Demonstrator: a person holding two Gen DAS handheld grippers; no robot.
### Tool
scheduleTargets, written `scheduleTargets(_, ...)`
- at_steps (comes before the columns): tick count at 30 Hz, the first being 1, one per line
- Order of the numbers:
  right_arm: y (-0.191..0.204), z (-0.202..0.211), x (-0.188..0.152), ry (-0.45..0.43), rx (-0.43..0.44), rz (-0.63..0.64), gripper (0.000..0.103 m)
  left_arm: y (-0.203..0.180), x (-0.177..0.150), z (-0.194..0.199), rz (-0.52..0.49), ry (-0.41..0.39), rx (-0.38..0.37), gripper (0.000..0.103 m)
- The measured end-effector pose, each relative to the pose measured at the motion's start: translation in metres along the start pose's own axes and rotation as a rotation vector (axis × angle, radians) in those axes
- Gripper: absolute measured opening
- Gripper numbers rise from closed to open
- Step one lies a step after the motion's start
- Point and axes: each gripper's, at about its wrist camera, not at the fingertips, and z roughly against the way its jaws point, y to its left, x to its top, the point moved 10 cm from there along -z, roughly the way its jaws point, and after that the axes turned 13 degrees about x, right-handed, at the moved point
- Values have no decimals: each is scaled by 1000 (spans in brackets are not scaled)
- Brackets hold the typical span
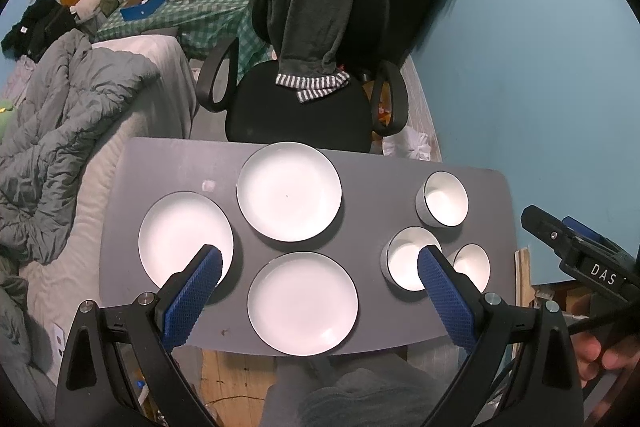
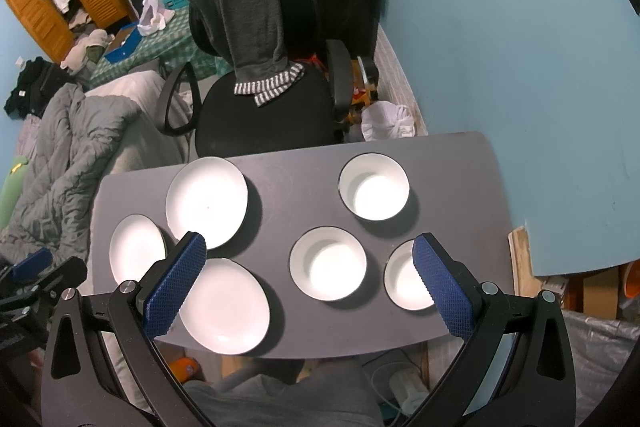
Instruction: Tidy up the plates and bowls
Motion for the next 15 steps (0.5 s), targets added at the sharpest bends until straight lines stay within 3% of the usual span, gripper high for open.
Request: scheduleTargets(15, 0, -3, -4, 7, -4, -2, 101, -2, 0, -5, 0, 19, -3, 99)
